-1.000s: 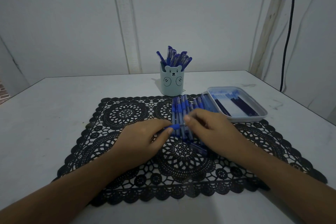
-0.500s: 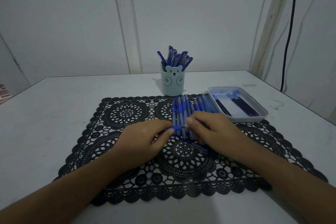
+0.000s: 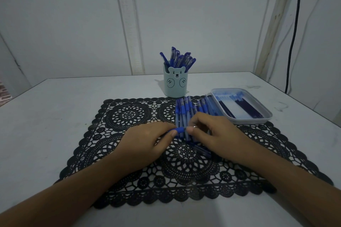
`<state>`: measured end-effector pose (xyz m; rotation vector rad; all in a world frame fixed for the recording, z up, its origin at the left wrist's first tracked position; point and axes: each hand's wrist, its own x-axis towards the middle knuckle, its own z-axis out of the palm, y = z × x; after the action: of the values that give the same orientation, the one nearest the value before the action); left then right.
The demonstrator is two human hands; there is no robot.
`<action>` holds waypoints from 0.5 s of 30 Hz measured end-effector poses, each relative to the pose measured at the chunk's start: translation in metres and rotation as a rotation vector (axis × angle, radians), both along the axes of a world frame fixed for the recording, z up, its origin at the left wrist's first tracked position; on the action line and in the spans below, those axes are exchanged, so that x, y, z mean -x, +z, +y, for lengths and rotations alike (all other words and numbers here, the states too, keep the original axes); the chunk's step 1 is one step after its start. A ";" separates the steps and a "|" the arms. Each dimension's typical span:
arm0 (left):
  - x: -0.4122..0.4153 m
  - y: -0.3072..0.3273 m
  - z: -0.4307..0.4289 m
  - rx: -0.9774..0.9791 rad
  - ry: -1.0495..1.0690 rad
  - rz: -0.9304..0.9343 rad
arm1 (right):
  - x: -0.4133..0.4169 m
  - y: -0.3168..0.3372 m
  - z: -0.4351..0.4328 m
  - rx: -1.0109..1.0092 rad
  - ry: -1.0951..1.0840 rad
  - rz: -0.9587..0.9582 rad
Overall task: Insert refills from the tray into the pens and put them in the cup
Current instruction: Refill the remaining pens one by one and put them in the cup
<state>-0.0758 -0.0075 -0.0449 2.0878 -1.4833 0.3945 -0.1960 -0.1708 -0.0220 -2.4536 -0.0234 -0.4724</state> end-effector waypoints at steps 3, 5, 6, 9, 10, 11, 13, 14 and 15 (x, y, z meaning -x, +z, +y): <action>0.000 0.000 -0.001 0.008 -0.015 -0.005 | 0.000 0.001 -0.001 -0.025 -0.007 -0.010; 0.000 0.000 -0.001 0.022 -0.027 -0.024 | 0.000 0.000 -0.002 0.000 0.006 -0.003; 0.000 0.000 0.000 0.034 -0.030 -0.042 | 0.000 0.000 -0.002 0.016 0.011 -0.004; 0.001 0.001 0.001 0.063 -0.035 -0.088 | 0.000 0.000 -0.003 0.030 0.004 -0.012; 0.001 0.001 0.001 0.068 -0.035 -0.109 | 0.000 -0.001 -0.003 0.032 0.004 -0.014; 0.001 0.001 0.001 0.070 -0.034 -0.133 | 0.000 -0.001 -0.003 0.037 0.005 -0.015; 0.001 0.002 0.001 0.071 -0.036 -0.165 | 0.000 -0.002 -0.003 0.051 0.007 -0.020; 0.002 0.002 0.001 0.073 -0.041 -0.175 | 0.001 -0.002 -0.002 0.055 0.009 -0.021; 0.002 0.002 0.001 0.074 -0.047 -0.180 | 0.001 -0.001 -0.002 0.054 0.010 -0.023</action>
<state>-0.0775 -0.0061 -0.0425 1.9996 -1.5911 0.6231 -0.1972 -0.1729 -0.0232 -2.5001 -0.0587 -0.5022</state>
